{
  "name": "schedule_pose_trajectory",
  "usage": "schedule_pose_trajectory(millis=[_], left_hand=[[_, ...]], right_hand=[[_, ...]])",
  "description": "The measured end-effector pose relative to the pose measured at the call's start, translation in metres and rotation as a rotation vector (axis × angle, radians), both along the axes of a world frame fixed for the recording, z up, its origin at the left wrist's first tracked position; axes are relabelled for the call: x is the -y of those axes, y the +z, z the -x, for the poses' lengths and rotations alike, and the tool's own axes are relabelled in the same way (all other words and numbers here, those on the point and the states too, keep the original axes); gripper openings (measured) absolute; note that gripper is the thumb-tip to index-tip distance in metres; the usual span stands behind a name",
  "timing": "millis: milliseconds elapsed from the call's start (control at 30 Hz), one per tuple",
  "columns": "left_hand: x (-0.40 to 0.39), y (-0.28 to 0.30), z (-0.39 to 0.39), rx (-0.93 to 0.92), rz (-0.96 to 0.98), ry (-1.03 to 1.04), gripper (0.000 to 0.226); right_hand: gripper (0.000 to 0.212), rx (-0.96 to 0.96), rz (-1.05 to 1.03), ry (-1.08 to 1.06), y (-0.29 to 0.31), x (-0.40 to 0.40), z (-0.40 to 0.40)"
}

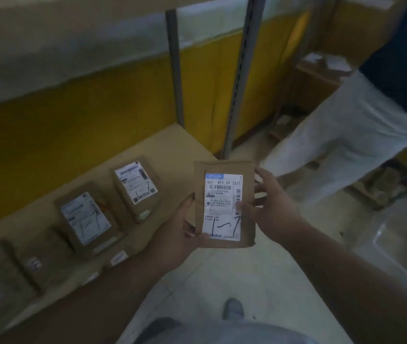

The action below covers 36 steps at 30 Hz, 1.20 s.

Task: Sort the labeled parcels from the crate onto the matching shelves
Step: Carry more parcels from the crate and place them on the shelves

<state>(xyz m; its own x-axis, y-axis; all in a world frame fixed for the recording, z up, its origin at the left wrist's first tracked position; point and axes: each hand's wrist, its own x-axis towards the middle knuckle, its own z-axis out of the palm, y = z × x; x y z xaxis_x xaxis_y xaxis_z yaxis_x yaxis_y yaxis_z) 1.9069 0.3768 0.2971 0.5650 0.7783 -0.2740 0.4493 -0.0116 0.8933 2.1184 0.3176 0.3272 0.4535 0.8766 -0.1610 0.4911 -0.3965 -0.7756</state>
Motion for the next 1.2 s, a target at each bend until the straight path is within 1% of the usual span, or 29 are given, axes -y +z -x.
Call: schedule_pose_trajectory(millis=[67, 133, 200, 267, 333, 467, 600, 700, 800, 867, 933, 1000, 1067, 1100, 1133, 1200], left_hand=[[-0.01, 0.001, -0.01, -0.059, 0.023, 0.093, 0.089], [-0.024, -0.002, -0.017, -0.075, 0.033, 0.203, 0.087], [-0.043, -0.007, -0.025, -0.109, 0.016, 0.303, 0.087], [-0.065, -0.018, -0.031, -0.128, 0.031, 0.395, 0.084], [-0.087, -0.029, -0.038, -0.185, 0.016, 0.456, 0.077], [-0.117, -0.039, -0.053, -0.236, 0.037, 0.589, 0.064], [-0.134, -0.049, -0.074, -0.28, 0.091, 0.744, 0.061], [-0.143, -0.061, -0.086, -0.381, 0.096, 0.835, 0.067], [-0.153, -0.071, -0.099, -0.542, 0.081, 0.885, 0.064], [-0.159, -0.079, -0.111, -0.608, 0.094, 0.964, 0.052], [-0.163, -0.087, -0.122, -0.631, 0.114, 1.04, 0.041], [-0.165, -0.093, -0.129, -0.658, 0.125, 1.068, 0.035], [-0.161, -0.093, -0.131, -0.659, 0.119, 1.111, 0.034], [-0.155, -0.091, -0.131, -0.646, 0.112, 1.135, 0.034], [-0.148, -0.089, -0.13, -0.63, 0.102, 1.15, 0.036], [-0.124, -0.082, -0.126, -0.609, 0.075, 1.166, 0.044]], right_hand=[[0.078, 0.007, 0.029, 0.121, -0.004, -0.035, -0.015], [0.076, 0.037, 0.049, 0.235, -0.008, -0.074, -0.025], [0.081, 0.049, 0.046, 0.322, -0.014, -0.116, -0.032], [0.084, 0.1, 0.039, 0.386, -0.022, -0.154, -0.038], [0.088, 0.158, 0.031, 0.43, -0.031, -0.189, -0.043], [0.096, 0.208, 0.093, 0.51, -0.048, -0.246, -0.049], [0.098, 0.245, 0.161, 0.618, -0.066, -0.295, -0.051], [0.097, 0.25, 0.18, 0.717, -0.089, -0.328, -0.046], [0.097, 0.232, 0.186, 0.8, -0.114, -0.35, -0.042], [0.101, 0.291, 0.193, 0.856, -0.131, -0.362, -0.044], [0.102, 0.338, 0.238, 0.91, -0.14, -0.367, -0.044], [0.092, 0.391, 0.282, 0.965, -0.143, -0.367, -0.043], [0.072, 0.471, 0.253, 0.981, -0.138, -0.359, -0.039], [0.067, 0.508, 0.221, 0.971, -0.132, -0.353, -0.036], [0.066, 0.525, 0.183, 0.967, -0.125, -0.345, -0.032], [0.07, 0.484, 0.079, 1.041, -0.109, -0.325, -0.021]])
